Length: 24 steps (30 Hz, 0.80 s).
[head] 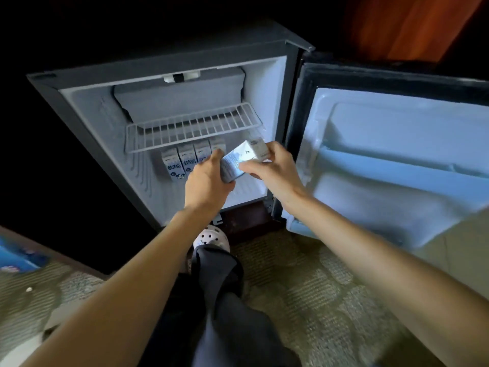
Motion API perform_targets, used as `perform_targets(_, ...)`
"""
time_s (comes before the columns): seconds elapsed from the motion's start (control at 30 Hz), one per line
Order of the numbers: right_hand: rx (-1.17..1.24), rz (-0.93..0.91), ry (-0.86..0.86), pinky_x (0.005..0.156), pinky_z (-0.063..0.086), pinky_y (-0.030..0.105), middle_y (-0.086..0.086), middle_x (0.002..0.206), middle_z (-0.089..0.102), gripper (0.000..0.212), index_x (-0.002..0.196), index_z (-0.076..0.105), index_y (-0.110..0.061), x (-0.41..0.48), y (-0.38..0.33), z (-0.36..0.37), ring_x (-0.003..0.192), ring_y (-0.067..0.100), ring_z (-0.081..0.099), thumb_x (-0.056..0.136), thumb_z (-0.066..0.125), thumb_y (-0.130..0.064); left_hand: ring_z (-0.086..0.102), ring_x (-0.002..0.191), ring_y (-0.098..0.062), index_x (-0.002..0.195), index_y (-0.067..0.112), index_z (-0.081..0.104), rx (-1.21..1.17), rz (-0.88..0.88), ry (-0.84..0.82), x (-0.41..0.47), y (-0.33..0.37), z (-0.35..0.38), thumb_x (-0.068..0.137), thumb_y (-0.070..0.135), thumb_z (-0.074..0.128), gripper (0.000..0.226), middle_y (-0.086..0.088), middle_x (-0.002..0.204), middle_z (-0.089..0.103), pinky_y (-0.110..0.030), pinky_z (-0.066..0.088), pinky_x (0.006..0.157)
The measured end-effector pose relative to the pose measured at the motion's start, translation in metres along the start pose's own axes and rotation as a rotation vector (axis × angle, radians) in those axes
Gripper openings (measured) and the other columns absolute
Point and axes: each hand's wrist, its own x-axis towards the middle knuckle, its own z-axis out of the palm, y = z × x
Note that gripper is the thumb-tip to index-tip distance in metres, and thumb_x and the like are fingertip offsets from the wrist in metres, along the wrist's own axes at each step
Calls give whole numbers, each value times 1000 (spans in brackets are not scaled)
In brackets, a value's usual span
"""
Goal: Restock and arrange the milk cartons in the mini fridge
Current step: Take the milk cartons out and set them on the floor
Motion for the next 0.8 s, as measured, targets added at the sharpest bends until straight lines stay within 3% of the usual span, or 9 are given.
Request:
perform_targets(0.13,-182,85,69,82,56,46,7,95,69,30,91,57,-17,-55,17,-44,88,26,68,68,74,-26,58,98,-36,108,4,50,70,66,-149,-38,35,21,80,8,64,31,-16,107,64,-36,42,74)
perform_targets(0.23,-182,155,190,66,59,28,4,89,66,27,90,58,-13,-97,37,-81,75,18,67,70,73,-21,58,103,-35,111,5,49,115,122,-312,-72,69,50,83,15,64,33,-16,109,63,-38,43,85)
perform_targets(0.3,-229,186,282,54,47,17,1,81,61,30,87,59,-7,-125,57,-105,68,14,58,67,74,-23,57,108,-33,115,7,49,148,144,-413,-96,93,76,86,18,61,33,-15,110,64,-41,39,98)
perform_targets(0.4,-232,320,360,55,39,26,1,78,60,37,91,58,-8,-164,97,-142,70,17,56,67,76,-30,55,112,-29,112,11,53,165,183,-564,-136,122,114,86,12,55,26,-11,108,64,-46,23,115)
perform_targets(0.5,-145,429,449,53,42,18,3,88,61,37,98,51,-13,-196,141,-180,72,14,56,72,77,-20,51,121,-31,123,12,51,146,222,-674,-170,141,146,91,13,50,32,-11,121,61,-47,24,114)
perform_targets(0.6,-144,474,580,51,43,10,11,90,54,39,108,49,2,-233,185,-217,61,5,58,76,71,2,45,127,-29,134,14,43,156,242,-780,-199,159,168,92,12,49,42,-11,132,55,-43,27,114)
perform_targets(0.67,-173,503,642,62,49,22,9,86,57,36,98,47,-5,-259,226,-238,61,-1,61,74,73,3,44,129,-27,135,14,42,164,265,-819,-218,170,179,92,6,49,45,-9,132,53,-43,24,115)
perform_targets(0.73,-251,596,668,67,52,35,11,92,62,47,99,45,-8,-279,262,-251,78,18,64,69,81,-14,46,127,-27,131,11,47,101,255,-841,-234,176,191,88,-3,50,45,-11,129,56,-49,26,114)
perform_targets(0.8,-270,676,677,72,52,39,15,98,62,58,110,45,-2,-290,291,-261,89,29,63,68,82,-18,43,131,-30,128,10,49,69,232,-864,-245,178,199,87,-6,49,44,-13,128,55,-52,30,112)
